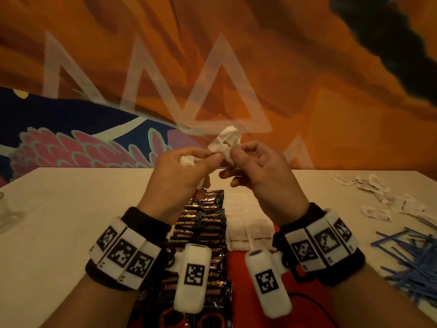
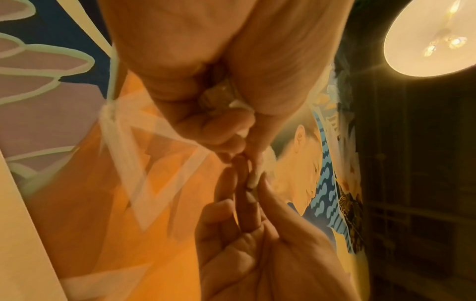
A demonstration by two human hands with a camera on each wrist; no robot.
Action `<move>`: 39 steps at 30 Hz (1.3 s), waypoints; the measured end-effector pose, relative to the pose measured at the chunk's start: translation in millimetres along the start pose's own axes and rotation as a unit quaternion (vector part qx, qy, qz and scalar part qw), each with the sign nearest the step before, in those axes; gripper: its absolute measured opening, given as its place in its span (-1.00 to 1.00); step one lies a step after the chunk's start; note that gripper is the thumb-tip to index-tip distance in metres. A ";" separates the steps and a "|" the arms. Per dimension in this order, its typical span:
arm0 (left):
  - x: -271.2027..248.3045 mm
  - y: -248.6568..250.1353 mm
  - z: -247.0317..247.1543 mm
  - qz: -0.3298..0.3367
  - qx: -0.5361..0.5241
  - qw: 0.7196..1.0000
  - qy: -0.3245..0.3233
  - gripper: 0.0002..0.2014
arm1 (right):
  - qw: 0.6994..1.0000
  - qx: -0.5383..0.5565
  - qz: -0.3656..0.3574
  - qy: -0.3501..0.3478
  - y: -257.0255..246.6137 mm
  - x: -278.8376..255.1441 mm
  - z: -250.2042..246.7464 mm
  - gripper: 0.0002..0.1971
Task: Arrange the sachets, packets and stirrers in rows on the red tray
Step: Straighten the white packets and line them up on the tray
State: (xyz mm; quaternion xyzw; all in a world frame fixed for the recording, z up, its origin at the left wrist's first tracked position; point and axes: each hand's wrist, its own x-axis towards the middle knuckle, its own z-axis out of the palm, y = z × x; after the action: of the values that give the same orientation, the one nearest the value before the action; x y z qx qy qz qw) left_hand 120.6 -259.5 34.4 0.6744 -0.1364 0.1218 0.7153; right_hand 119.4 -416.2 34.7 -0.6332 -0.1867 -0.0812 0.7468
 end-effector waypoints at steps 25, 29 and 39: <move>-1.3 1.5 1.0 -0.034 -0.086 0.996 -0.015 -0.68 | 0.994 -0.092 -0.052 0.017 7.2 -0.8 -3.7 -0.84; -0.8 -0.2 2.7 -0.049 -0.096 0.994 -0.028 -0.76 | 1.000 0.003 -0.009 0.014 4.2 -0.3 -3.9 -0.86; -2.9 -2.9 4.8 -0.034 -0.039 0.997 -0.054 -0.57 | 0.986 0.133 0.094 0.019 3.7 1.7 -5.8 -0.70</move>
State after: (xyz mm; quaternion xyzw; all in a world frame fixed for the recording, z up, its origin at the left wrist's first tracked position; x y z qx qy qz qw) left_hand 118.8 -264.4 30.8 0.6559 -0.1569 0.0552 0.7363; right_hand 123.3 -421.0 31.2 -0.5409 -0.1212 0.0029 0.8323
